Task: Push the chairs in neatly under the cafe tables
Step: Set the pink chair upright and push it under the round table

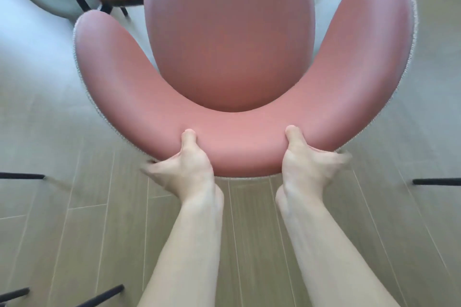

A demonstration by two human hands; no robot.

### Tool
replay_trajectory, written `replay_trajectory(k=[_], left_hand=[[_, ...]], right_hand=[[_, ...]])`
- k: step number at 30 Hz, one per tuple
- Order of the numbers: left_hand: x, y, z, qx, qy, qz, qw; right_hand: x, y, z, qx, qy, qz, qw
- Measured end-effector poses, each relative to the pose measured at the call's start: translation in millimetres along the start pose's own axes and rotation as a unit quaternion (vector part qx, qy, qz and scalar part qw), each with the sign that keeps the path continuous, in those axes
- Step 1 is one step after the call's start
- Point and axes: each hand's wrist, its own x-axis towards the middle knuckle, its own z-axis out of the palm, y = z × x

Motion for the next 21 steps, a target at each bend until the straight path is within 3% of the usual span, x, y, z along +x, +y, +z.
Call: replay_trajectory(k=[3, 11, 21], left_hand=[[16.9, 43.2, 55.1, -0.013, -0.031, 0.058, 0.998], [41.2, 112.4, 155.8, -0.001, -0.04, 0.073, 0.997], [64.0, 144.8, 222.7, 0.026, -0.054, 0.056, 0.997]], right_hand=[[17.2, -38.5, 56.8, 0.011, -0.015, -0.026, 0.999], [42.8, -103.9, 161.5, 0.001, -0.028, -0.017, 0.999], [66.5, -136.4, 228.7, -0.048, -0.015, -0.012, 0.999]])
